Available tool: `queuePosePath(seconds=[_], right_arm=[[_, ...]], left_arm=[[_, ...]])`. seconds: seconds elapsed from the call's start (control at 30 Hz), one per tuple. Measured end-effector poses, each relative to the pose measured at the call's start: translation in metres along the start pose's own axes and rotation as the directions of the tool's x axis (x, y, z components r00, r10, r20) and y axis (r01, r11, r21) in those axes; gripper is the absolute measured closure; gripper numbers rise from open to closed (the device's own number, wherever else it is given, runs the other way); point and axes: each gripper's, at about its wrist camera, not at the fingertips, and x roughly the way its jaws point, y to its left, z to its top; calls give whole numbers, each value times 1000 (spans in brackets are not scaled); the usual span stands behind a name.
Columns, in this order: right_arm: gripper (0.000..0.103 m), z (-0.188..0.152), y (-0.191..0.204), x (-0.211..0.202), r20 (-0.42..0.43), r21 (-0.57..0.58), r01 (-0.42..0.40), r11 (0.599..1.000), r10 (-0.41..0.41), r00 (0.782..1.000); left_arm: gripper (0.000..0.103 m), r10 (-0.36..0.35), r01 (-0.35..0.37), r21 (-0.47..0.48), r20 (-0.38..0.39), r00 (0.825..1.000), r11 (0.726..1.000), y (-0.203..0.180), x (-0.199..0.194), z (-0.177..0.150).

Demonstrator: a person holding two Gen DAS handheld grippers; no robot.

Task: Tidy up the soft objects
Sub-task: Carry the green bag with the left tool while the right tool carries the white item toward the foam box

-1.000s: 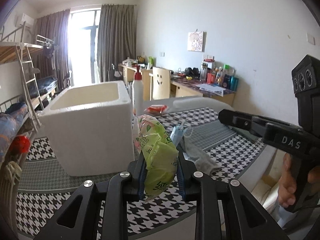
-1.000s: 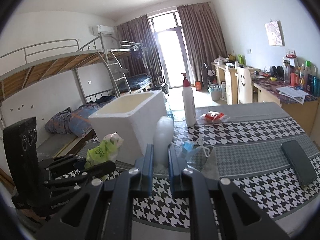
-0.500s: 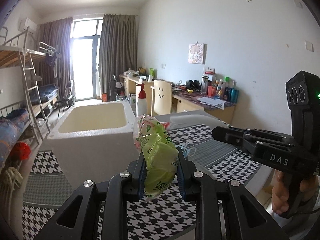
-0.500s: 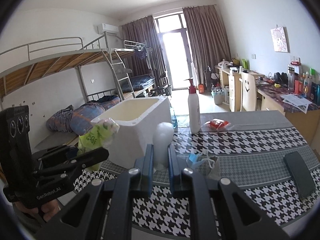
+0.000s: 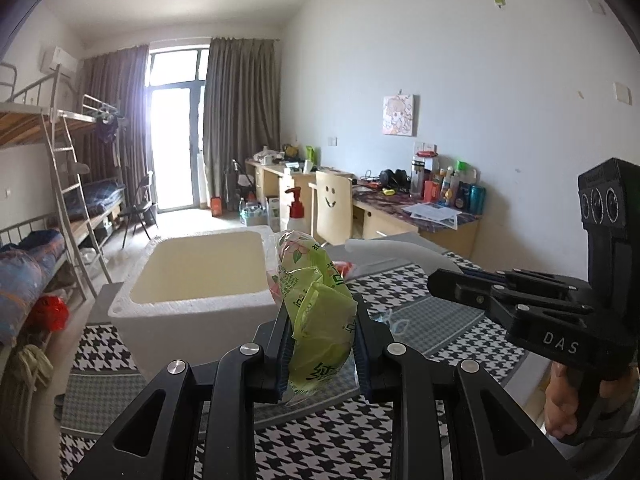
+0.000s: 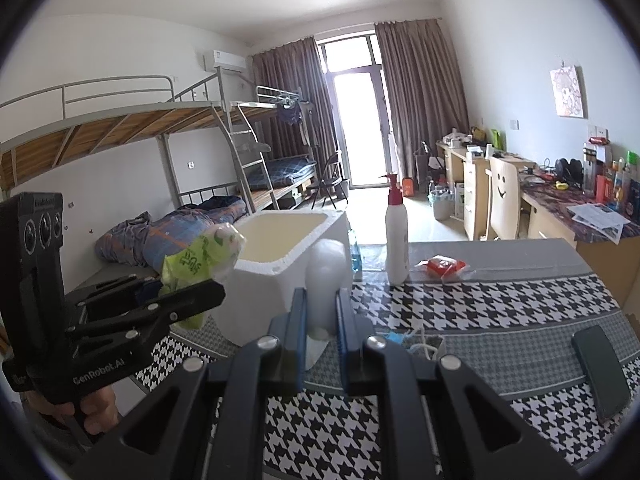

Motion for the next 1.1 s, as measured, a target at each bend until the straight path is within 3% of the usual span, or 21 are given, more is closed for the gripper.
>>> queuePosePath(seconds=[1.1], right_arm=[[87,29,22,43,-14,-23,-55,998,55,998]], left_arm=[[75,112,-112,-24,25,993,993,38,14,18]])
